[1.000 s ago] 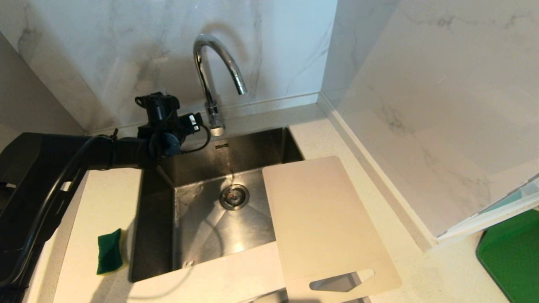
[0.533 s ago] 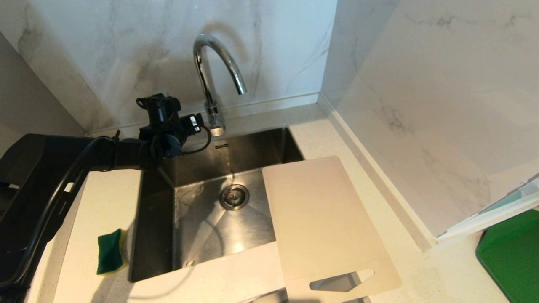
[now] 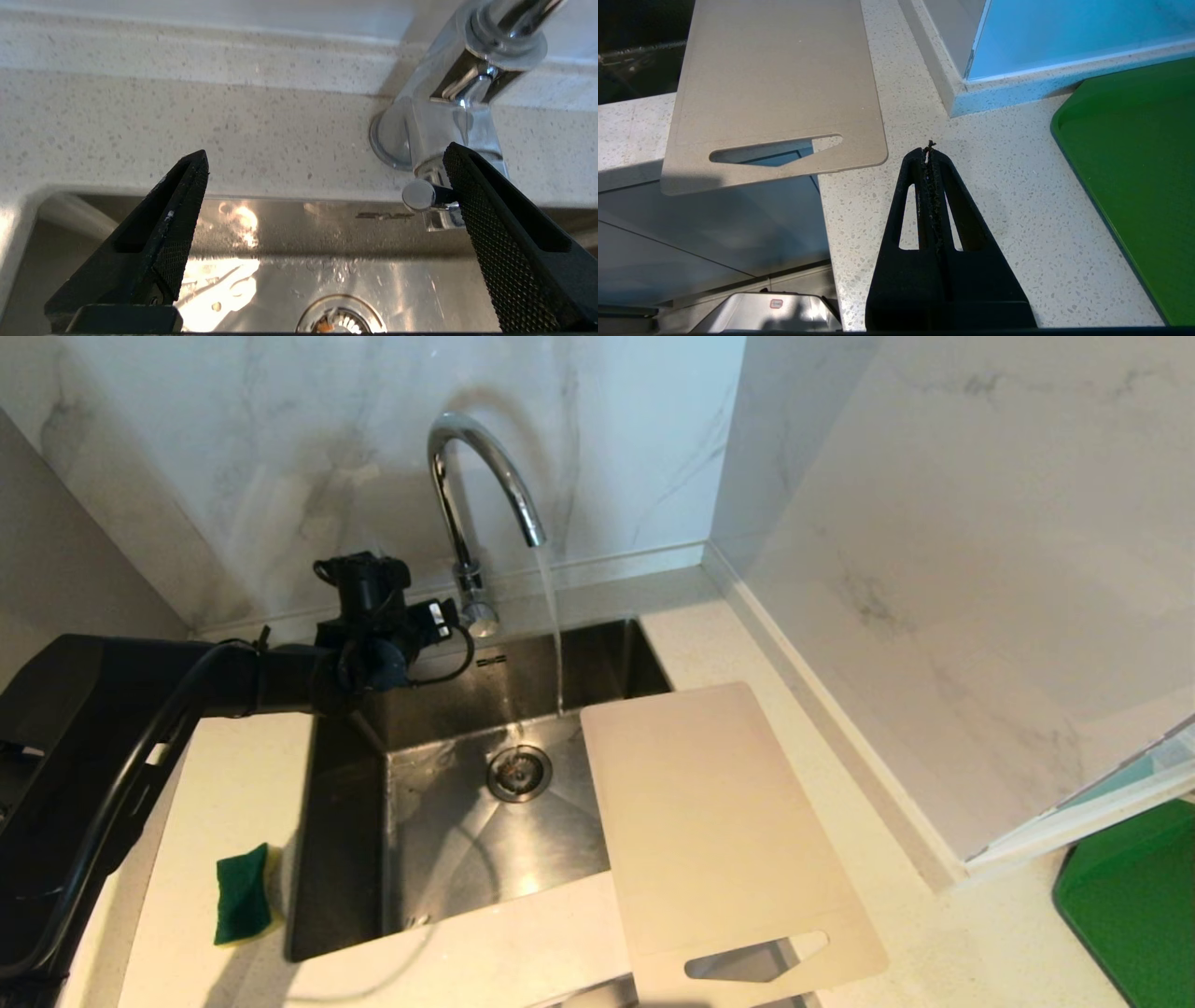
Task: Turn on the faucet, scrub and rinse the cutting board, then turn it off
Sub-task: Turn on the tap
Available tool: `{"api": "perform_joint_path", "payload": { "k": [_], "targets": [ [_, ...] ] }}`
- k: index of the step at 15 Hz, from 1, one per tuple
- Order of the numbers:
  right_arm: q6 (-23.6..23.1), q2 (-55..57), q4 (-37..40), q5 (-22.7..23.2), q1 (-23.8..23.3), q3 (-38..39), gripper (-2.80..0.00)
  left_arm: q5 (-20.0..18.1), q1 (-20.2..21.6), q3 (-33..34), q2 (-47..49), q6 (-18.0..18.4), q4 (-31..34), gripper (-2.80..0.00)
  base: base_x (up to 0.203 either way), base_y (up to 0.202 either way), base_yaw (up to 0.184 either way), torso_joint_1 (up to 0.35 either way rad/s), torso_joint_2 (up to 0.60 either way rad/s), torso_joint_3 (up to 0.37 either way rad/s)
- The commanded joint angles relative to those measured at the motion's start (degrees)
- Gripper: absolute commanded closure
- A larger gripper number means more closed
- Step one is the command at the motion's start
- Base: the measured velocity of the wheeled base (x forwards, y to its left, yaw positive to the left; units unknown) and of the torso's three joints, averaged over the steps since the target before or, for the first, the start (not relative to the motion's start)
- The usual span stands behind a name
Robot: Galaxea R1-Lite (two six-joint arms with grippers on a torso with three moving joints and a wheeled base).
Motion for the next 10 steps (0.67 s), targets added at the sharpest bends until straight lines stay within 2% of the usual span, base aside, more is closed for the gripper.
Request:
{"api": "perform_joint_path", "payload": {
  "k": [1,10],
  "targets": [
    [-0.03,0.0,0.0,0.02,0.01,0.0,0.0,0.35,-0.31,0.38,-0.33,-0.88,0.52,-2.8,0.0,0.0,0.0,0.0,0.0,0.0],
    [-0.03,0.0,0.0,0.02,0.01,0.0,0.0,0.44,-1.89,2.27,-0.79,-1.29,1.59,-2.8,0.0,0.0,0.0,0.0,0.0,0.0]
  ]
}}
